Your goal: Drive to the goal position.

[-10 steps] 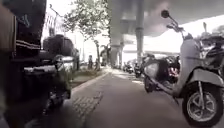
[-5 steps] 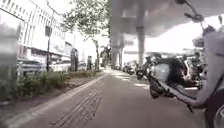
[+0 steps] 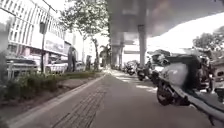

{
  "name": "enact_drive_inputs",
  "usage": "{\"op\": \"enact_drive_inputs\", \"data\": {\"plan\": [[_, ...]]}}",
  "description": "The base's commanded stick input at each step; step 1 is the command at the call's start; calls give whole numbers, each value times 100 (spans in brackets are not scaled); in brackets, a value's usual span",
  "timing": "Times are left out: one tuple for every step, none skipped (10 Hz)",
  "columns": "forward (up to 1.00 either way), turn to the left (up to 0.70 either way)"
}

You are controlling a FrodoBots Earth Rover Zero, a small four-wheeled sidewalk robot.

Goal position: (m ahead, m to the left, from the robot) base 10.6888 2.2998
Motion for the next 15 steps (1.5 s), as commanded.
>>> {"op": "enact_drive_inputs", "data": {"plan": [[70, 0], [70, -1], [70, -11], [70, -14], [70, -6], [70, -3], [70, 0], [70, 0], [70, 0], [70, 0], [70, 0], [70, 0], [70, 0], [70, 0], [70, 0]]}}
